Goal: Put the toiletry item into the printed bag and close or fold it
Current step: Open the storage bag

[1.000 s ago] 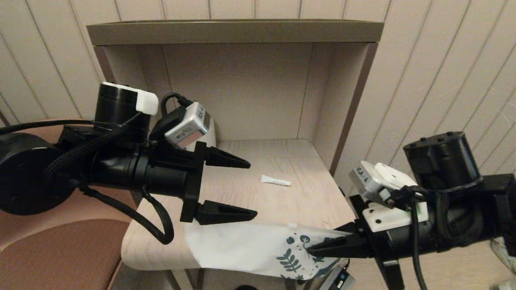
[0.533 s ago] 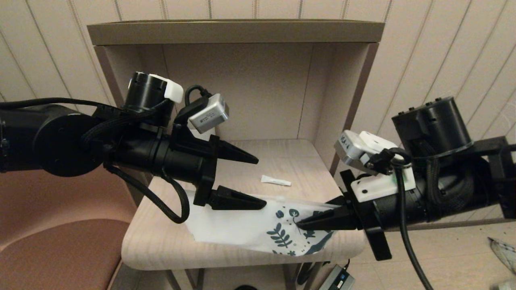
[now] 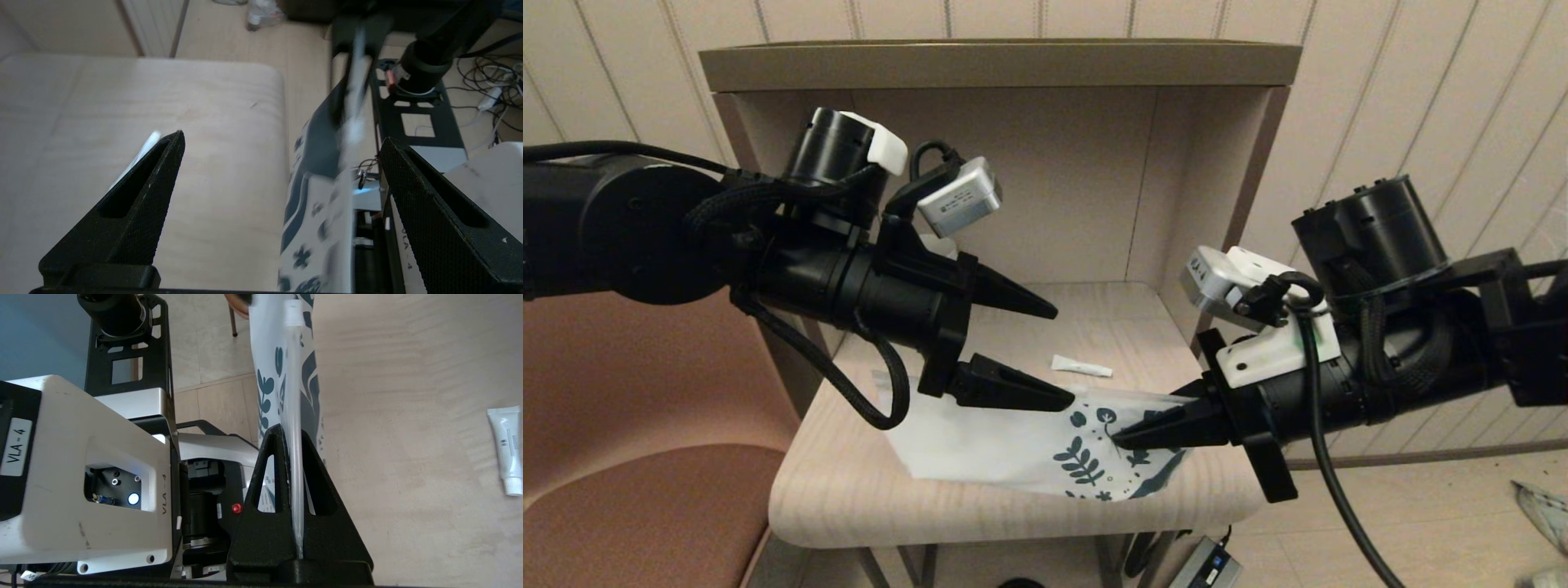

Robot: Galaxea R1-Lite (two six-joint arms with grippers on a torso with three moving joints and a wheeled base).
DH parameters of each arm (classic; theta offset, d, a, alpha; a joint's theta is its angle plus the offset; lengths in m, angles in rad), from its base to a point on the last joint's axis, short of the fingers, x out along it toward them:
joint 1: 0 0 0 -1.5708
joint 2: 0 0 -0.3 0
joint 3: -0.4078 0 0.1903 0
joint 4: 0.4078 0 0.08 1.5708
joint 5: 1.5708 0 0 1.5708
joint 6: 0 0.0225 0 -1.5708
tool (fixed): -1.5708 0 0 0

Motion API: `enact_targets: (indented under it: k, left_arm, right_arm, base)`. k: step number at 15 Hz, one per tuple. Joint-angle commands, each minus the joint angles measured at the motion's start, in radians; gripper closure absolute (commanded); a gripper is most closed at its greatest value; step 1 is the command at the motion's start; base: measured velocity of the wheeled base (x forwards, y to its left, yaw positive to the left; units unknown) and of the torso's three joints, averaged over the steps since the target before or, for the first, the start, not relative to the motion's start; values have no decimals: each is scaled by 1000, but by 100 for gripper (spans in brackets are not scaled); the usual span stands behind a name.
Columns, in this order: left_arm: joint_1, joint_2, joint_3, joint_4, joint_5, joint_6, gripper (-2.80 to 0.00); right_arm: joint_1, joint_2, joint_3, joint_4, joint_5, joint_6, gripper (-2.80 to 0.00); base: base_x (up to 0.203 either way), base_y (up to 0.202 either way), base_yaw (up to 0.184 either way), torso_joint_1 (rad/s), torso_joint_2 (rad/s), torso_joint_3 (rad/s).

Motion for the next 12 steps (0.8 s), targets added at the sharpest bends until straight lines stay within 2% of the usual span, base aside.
enact_targets:
  k: [1, 12]
  left_arm:
    - [-8, 3, -9, 9, -5, 2, -280]
    - [-19, 3, 8, 48, -22, 1, -280]
  right_arm:
    - [0, 12, 0, -1, 4, -4, 0]
    - [-2, 34, -11, -21, 6, -4, 0]
  base:
    - [0, 0, 0, 0, 0, 0]
    - [0, 0, 0, 0, 0, 0]
